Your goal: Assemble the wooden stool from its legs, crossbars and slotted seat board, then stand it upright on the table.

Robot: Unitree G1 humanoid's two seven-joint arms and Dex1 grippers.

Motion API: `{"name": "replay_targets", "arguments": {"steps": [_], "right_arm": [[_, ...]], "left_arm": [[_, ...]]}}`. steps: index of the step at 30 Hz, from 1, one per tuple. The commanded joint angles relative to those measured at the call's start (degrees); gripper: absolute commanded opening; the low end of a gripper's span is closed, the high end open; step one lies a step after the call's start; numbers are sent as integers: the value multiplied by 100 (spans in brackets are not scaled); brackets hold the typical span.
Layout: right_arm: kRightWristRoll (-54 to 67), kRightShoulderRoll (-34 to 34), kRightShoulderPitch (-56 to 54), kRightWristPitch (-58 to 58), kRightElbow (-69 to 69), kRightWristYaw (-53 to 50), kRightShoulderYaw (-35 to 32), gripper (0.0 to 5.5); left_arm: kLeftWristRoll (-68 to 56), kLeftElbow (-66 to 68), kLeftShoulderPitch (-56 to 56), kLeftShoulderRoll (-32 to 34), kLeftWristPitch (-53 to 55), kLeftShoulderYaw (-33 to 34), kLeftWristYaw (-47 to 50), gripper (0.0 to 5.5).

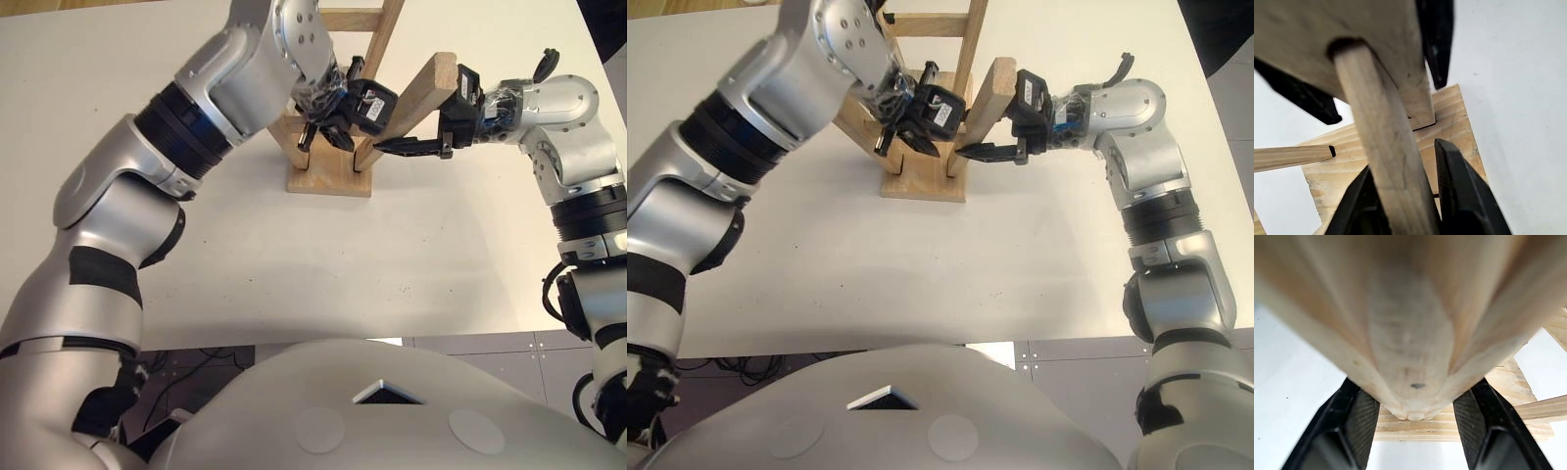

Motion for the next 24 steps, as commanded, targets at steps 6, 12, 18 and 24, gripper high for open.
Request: {"name": "replay_targets", "arguments": {"steps": [6,12,18,24], "right_arm": [[-1571,481,77,1559,-68,-302,1758,203],[-1445,24,377,1889,-360,-250,1718,203],[-1134,-147,438,2203,-622,-248,1514,203],[-931,-224,596,2384,-734,-308,1374,203]], "left_arm": [[-42,-146,825,-548,543,-75,22,67],[-331,-823,825,-446,912,575,48,52],[-964,-2445,577,148,1729,1677,-311,111],[-1620,-3503,558,1162,2080,2529,-669,212]]}}
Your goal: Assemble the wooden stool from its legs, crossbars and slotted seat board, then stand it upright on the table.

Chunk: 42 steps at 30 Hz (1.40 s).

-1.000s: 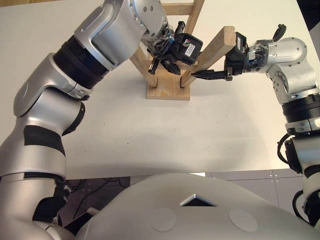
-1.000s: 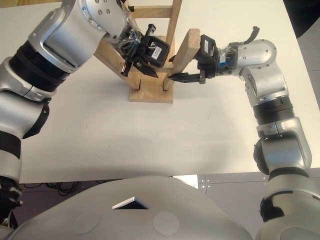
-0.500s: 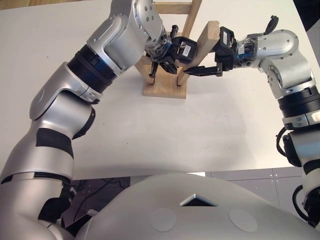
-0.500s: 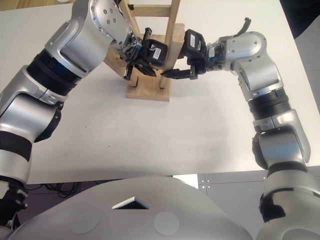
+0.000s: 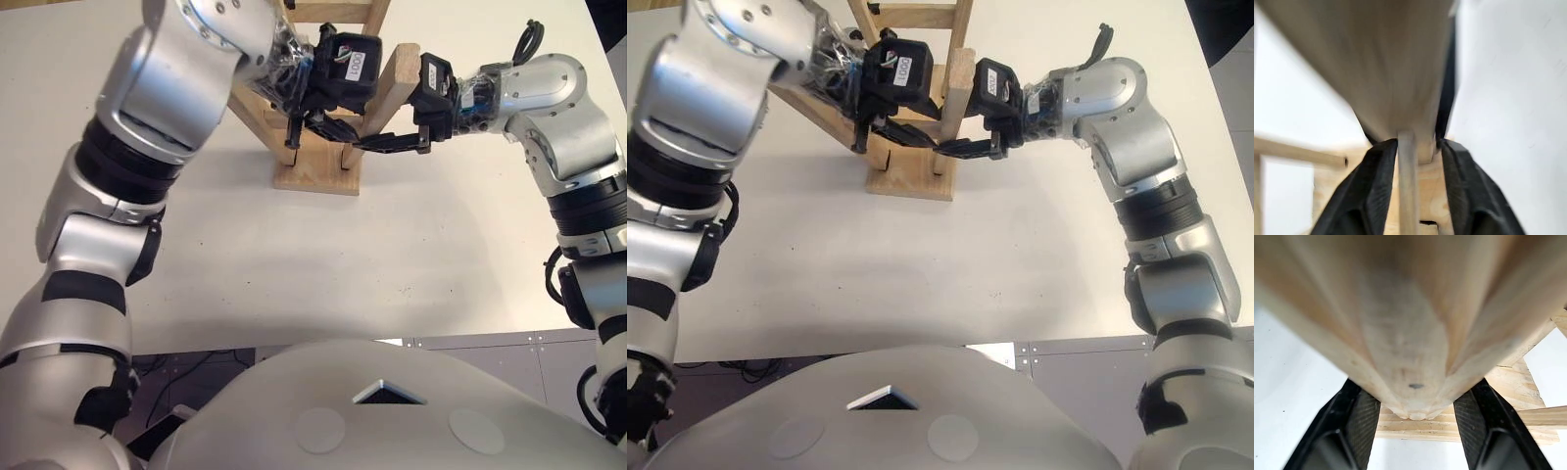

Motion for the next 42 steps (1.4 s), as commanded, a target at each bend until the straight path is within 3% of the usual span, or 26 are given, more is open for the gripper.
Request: {"name": "replay_targets", "arguments": {"steps": [1,3,7,8,11,15,18,24,26,27,31,34,37,39,42], "right_arm": [[-792,-222,849,1135,249,226,937,203],[-595,-266,846,1138,-7,245,782,203],[-116,-296,646,1351,-660,235,349,203],[-93,-309,574,1343,-750,227,247,241],[-21,-336,432,1468,-957,209,-64,289],[-184,-418,398,1453,-960,223,-330,353],[-280,-653,476,1389,-956,258,-644,360],[-379,-1730,1485,1573,-1391,904,-736,360],[-165,-1792,1950,1787,-1821,1019,-691,360],[14,-1645,2143,1943,-2051,950,-717,360],[1148,60,2444,2872,-2550,-480,-1291,360],[1330,745,2583,3146,-2605,-1223,-1323,360],[1036,914,2509,3053,-2297,-1600,-1297,360],[837,922,2418,2860,-2040,-1682,-1284,360],[431,1039,2319,2266,-1678,-1836,-1274,360]], "left_arm": [[-669,-773,-232,404,326,652,-193,226],[-1301,-1031,-380,579,751,1289,-288,260],[-2567,-74,-819,773,1490,2950,-195,264],[-2637,437,-891,813,1556,3238,26,267],[-2654,1889,-856,874,1367,3810,609,267],[-2317,2730,106,1030,577,3497,705,267],[-1978,3126,947,866,11,3108,951,267],[-1807,3677,1777,-230,-472,2881,2049,267],[-1872,3613,1824,-412,-512,2903,2198,267],[-1871,3585,1847,-451,-529,2879,2221,267],[-1715,3600,2195,-261,-624,2644,2061,267],[-1659,3227,2550,-139,-637,2400,1925,267],[-1686,2302,3063,-103,-580,2083,1867,267],[-3010,758,3225,-675,757,2457,2204,267],[-3409,-470,3492,-829,1254,2132,2393,267]]}}
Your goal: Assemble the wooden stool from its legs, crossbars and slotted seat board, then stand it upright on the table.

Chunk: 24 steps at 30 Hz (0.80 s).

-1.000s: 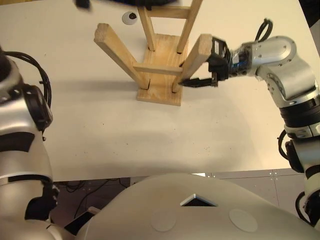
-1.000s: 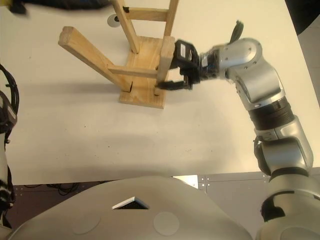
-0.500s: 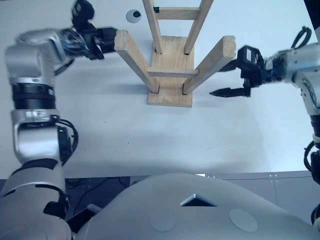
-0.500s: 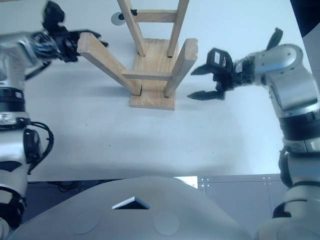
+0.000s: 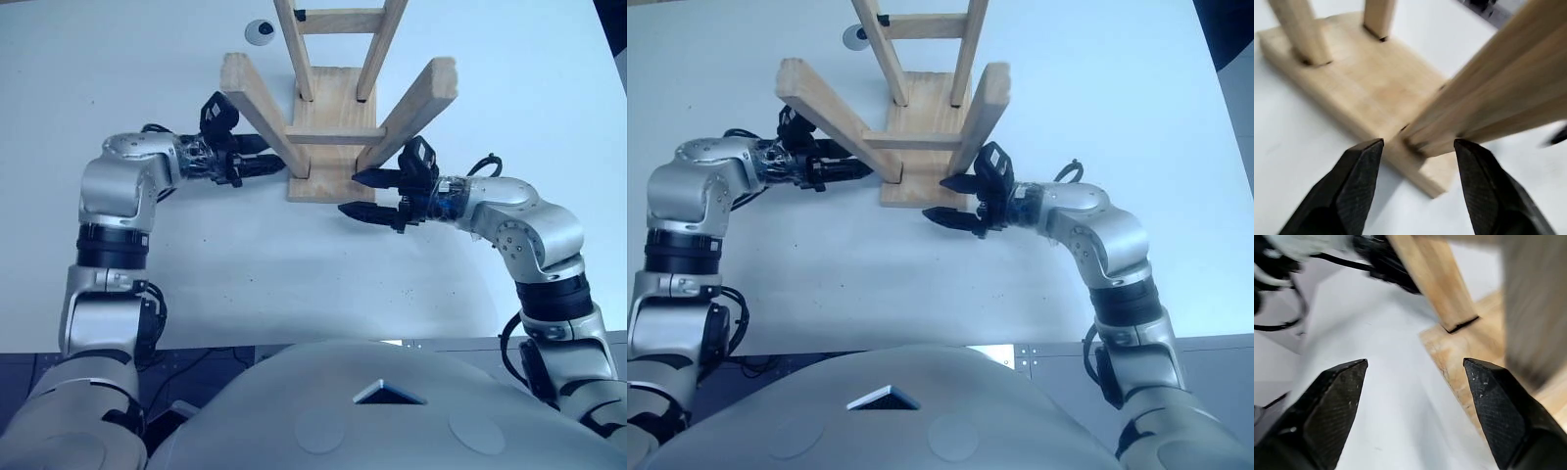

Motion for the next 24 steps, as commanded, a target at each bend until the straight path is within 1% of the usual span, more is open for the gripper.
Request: {"name": "replay_targets", "arguments": {"steps": [1,4,6,9,11,14,16,17,19,22,24], "right_arm": [[-624,102,-255,-874,467,-206,84,360],[-1199,-6,-208,-1837,738,-250,186,360],[-1317,-3,-81,-2117,755,-230,178,360],[-1289,225,171,-2304,685,-300,209,360],[-1300,371,421,-2414,598,-377,292,327],[-1370,775,780,-2765,579,-752,305,274],[-1465,1036,859,-3006,748,-1081,248,239],[-1516,1136,872,-3130,839,-1197,214,212],[-1686,1255,835,-3515,1101,-1417,153,197],[-1734,1293,814,-3929,1380,-1446,39,156],[-1597,1189,824,-4159,1519,-1200,-62,136]], "left_arm": [[-856,-1847,265,-350,773,-401,166,267],[-620,-1695,611,14,614,-610,196,267],[-458,-1436,701,237,413,-592,203,267],[-278,-867,620,520,69,-406,133,267],[-243,-533,552,599,-91,-283,111,267],[-246,-359,569,657,-227,-159,110,267],[-172,56,294,376,-487,225,649,267],[-189,330,83,238,-618,460,894,267],[-191,894,-290,135,-871,807,1140,267],[-26,1398,-436,289,-1191,837,986,267],[206,1664,-438,426,-1504,721,838,267]]}}
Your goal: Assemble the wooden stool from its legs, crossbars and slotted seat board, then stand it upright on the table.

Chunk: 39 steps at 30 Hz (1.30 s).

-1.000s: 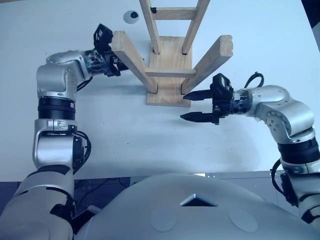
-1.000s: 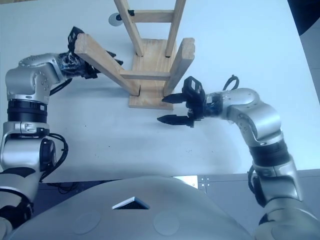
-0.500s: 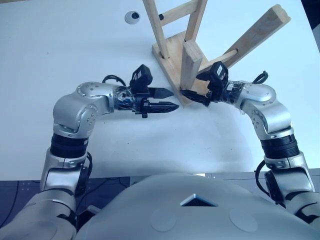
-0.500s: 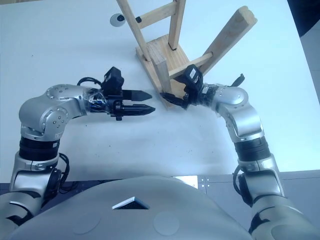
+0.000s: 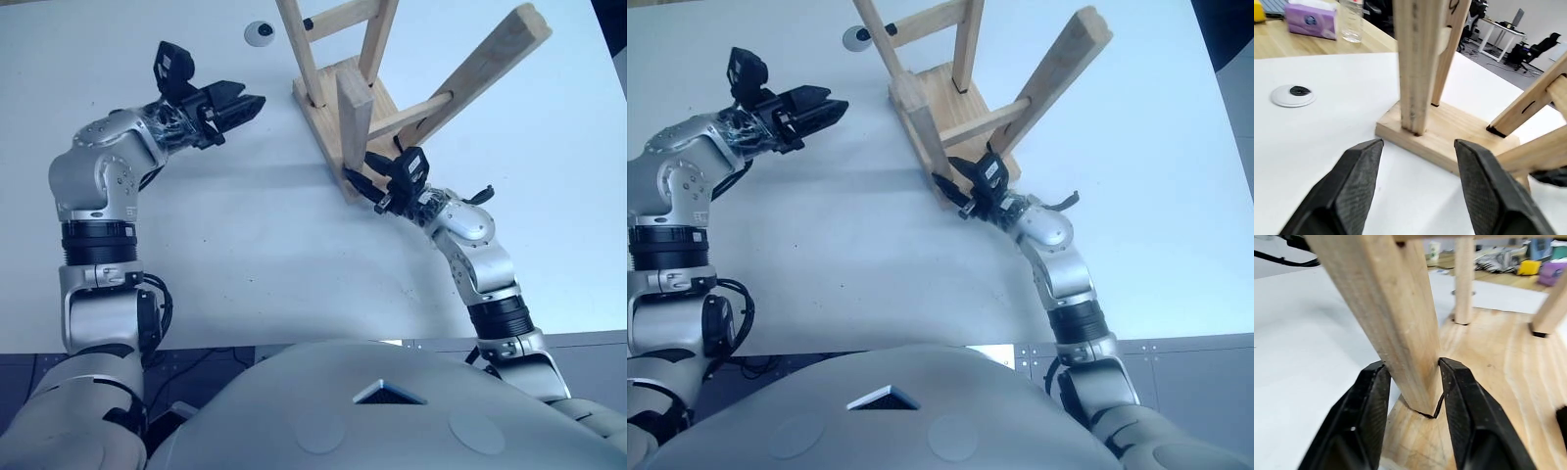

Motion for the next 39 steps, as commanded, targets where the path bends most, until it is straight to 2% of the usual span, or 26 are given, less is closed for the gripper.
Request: {"name": "replay_targets", "arguments": {"steps": [1,3,6,10,15,20,23,27,35,38,39], "right_arm": [[160,-50,-42,-393,311,391,-183,133],[282,-267,-28,-692,455,901,-255,129],[581,-795,121,-1116,723,2226,-264,125],[878,-1424,69,-713,1169,3341,-304,109],[863,-1671,-250,-581,1475,3787,-343,108],[817,-1751,-310,-516,1523,3964,-351,108],[812,-1769,-352,-519,1555,3991,-330,108],[756,-1758,-444,-563,1620,3981,-309,108],[1108,-1697,-555,36,1312,3851,-499,108],[1629,-1746,-547,962,800,3855,-657,108],[2204,-1879,-556,1964,404,3816,-755,108]], "left_arm": [[465,519,-44,294,-554,-184,-244,267],[901,940,-31,464,-1229,-413,-440,267],[723,1488,-45,459,-1849,-211,-1146,267],[729,1431,420,453,-3251,-382,-2506,267],[1157,1202,981,604,-4492,-961,-3526,267],[1389,1455,704,230,-5458,-970,-3142,267],[1546,1860,375,69,-5685,-973,-2779,267],[1344,1700,388,-84,-5638,-1013,-2843,267],[728,783,728,254,-4054,-1227,-3713,145],[391,106,1040,758,-2721,-1432,-4147,124],[-85,-337,1112,1066,-1602,-1519,-4248,123]]}}
